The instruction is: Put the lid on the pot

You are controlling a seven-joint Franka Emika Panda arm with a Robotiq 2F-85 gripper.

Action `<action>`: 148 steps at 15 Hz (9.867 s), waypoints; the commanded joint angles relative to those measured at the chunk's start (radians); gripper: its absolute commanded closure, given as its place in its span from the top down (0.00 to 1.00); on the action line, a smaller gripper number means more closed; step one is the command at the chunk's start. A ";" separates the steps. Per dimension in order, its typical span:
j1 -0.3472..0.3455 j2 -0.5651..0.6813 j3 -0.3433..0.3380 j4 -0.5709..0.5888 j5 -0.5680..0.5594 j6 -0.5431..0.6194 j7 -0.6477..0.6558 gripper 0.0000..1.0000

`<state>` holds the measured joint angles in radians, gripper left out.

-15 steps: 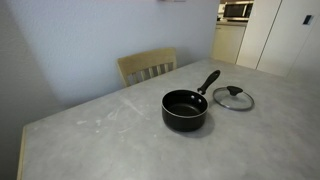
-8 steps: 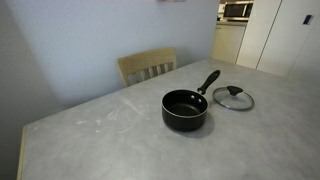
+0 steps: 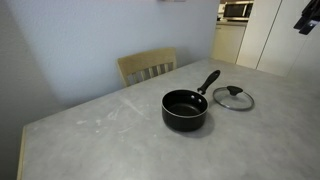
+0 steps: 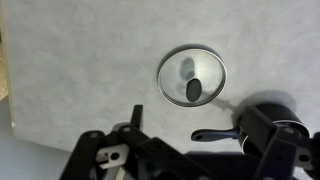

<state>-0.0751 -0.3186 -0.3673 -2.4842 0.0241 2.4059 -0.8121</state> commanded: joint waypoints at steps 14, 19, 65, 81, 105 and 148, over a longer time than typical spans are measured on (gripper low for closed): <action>0.055 0.076 0.094 -0.101 0.013 0.168 -0.053 1.00; 0.050 0.178 0.135 -0.020 -0.027 0.095 -0.066 1.00; -0.071 0.637 0.273 0.358 0.007 0.002 -0.163 1.00; -0.074 0.832 0.331 0.463 -0.049 0.019 0.119 1.00; -0.116 0.785 0.350 0.469 -0.095 -0.020 0.177 0.15; 0.223 0.831 0.455 0.766 -0.177 -0.253 0.675 0.15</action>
<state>0.1514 0.4795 0.0947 -1.7453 -0.1287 2.1213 -0.1393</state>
